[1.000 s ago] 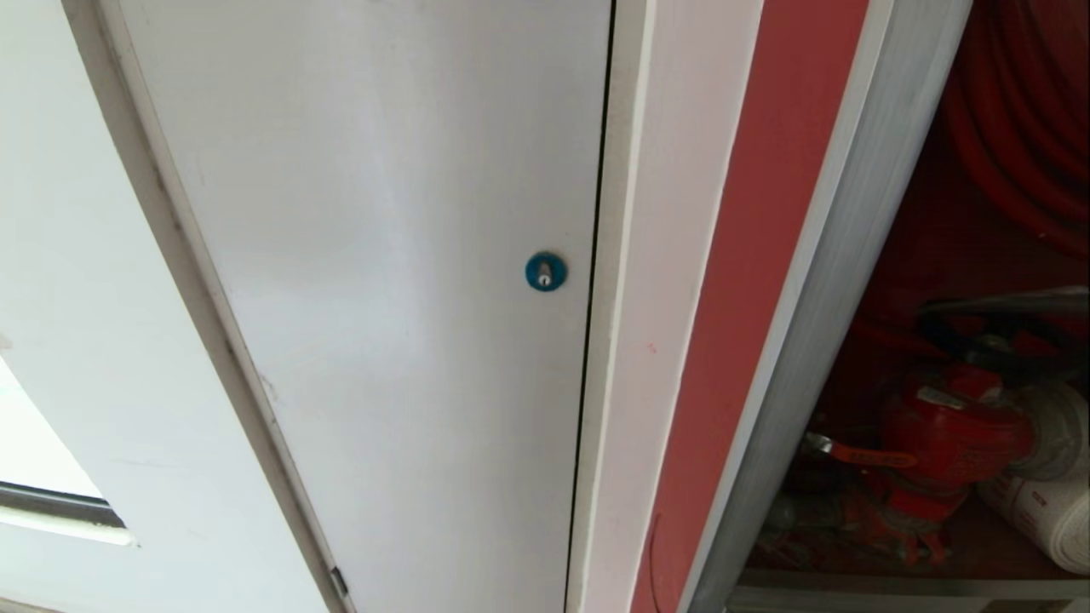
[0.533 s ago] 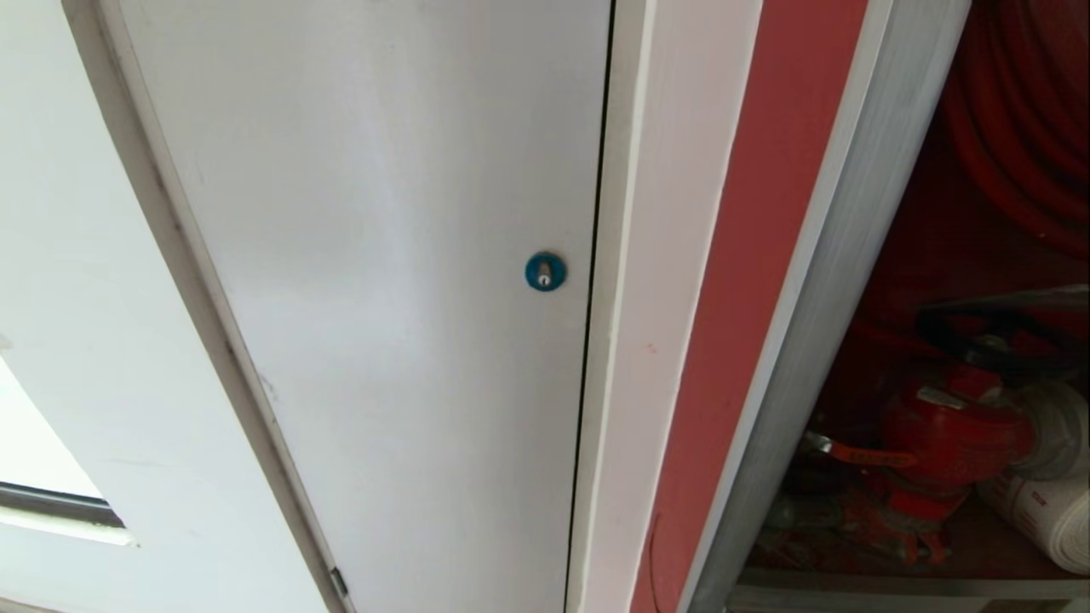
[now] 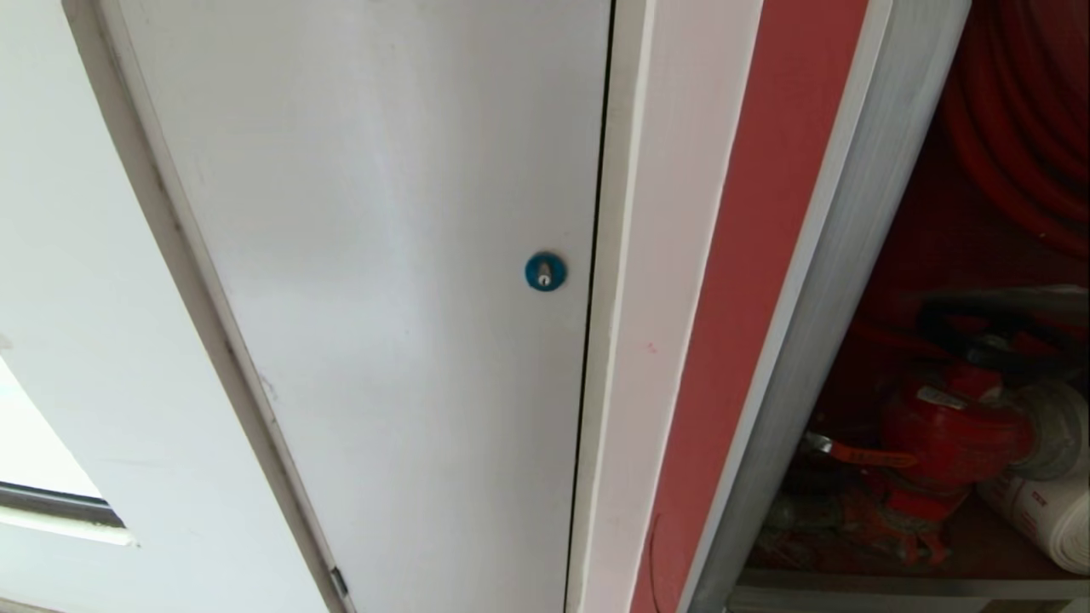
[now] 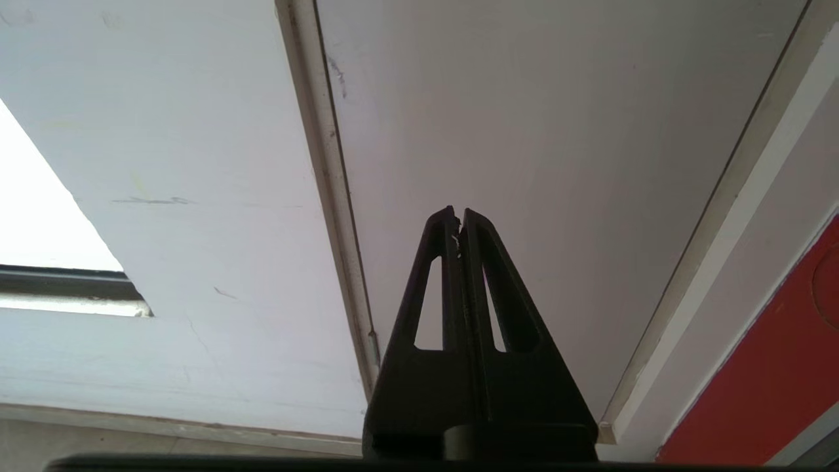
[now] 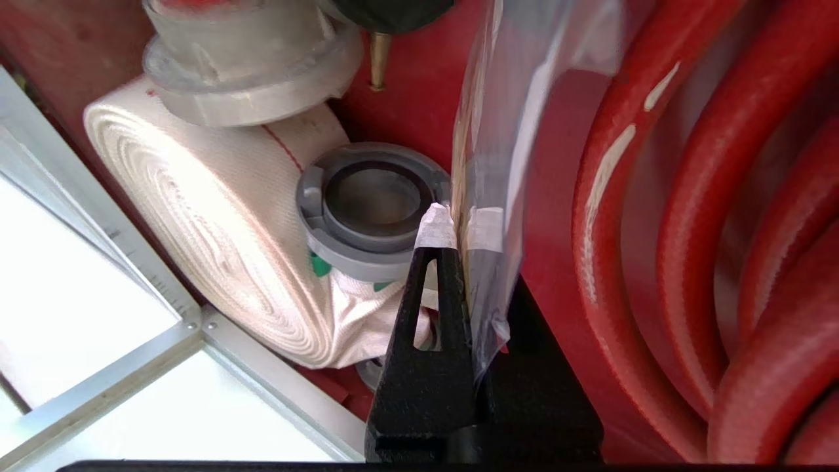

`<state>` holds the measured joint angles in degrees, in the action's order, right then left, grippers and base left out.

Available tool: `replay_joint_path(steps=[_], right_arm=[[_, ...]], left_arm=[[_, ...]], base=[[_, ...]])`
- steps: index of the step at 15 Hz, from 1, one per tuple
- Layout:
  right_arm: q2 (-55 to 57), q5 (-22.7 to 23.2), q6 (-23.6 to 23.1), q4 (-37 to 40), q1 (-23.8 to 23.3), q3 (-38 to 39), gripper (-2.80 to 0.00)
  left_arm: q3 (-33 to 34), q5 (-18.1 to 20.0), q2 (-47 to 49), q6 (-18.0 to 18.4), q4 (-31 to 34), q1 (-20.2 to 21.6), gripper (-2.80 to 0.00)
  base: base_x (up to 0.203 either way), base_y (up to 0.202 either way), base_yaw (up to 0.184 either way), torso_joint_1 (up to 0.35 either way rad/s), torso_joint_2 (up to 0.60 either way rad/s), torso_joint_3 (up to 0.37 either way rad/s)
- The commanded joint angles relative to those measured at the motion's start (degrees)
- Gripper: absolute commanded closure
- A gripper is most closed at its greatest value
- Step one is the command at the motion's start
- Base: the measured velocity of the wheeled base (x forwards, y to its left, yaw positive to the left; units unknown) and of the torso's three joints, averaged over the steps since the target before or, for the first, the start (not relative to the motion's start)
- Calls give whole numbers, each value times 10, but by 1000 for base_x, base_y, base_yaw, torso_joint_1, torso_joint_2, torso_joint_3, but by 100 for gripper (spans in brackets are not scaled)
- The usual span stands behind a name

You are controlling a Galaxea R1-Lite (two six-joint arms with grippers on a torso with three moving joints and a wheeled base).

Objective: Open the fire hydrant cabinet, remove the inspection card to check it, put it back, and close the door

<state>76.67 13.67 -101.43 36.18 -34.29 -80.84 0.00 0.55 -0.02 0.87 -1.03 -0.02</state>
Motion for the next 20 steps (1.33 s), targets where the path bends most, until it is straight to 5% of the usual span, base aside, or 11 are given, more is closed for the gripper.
replay_joint_path(steps=[1, 12, 20], right_arm=[[-8, 0, -5, 2, 11, 2, 0], [-19, -112, -20, -30, 46, 7, 0], [-16, -116, -19, -30, 68, 27, 0]], left_arm=[[4, 0, -1, 0, 0, -1, 0], [4, 0, -1, 0, 0, 0, 0], [4, 0, -1, 0, 0, 0, 0]], base=[[0, 0, 0, 0, 0, 0], [0, 0, 0, 0, 0, 0], [0, 0, 0, 0, 0, 0]])
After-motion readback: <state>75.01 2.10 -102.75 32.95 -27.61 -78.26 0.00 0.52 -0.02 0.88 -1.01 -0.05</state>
